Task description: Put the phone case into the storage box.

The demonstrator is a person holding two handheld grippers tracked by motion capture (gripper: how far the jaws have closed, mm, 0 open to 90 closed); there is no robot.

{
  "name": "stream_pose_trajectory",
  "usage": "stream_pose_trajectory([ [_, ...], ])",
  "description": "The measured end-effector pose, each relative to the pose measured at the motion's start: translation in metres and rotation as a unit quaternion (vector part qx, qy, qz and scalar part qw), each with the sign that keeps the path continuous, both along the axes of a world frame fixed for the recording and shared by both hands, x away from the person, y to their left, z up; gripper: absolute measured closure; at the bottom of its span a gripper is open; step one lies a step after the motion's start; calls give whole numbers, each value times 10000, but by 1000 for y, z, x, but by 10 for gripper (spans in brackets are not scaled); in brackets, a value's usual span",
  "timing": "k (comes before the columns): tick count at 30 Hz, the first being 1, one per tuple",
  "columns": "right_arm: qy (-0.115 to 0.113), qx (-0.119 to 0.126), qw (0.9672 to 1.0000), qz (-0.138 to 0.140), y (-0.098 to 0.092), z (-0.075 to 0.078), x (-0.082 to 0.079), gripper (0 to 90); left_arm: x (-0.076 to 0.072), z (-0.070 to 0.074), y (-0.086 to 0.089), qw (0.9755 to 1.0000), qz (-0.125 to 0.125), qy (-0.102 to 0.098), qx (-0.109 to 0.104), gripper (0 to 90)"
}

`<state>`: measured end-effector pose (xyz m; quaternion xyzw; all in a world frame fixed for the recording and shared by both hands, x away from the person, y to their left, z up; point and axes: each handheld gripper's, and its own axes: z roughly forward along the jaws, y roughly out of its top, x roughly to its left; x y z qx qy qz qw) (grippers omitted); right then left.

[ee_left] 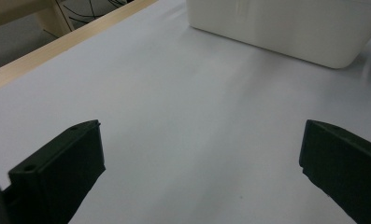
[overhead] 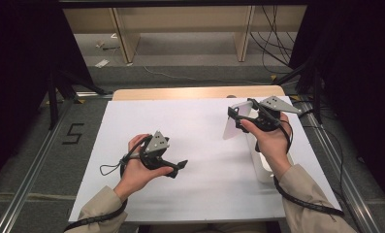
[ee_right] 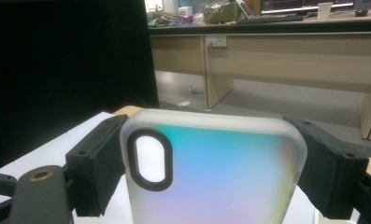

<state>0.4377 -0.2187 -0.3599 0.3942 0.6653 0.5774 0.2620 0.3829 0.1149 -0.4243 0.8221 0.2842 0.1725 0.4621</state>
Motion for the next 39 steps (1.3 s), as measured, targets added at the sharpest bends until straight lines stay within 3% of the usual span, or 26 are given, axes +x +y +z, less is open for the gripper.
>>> stream_pose_trajectory([
  [39, -169, 137, 9993, -288, -20, 14, 1, 186, 0, -2, 2, 10000, 21, 27, 26, 0],
])
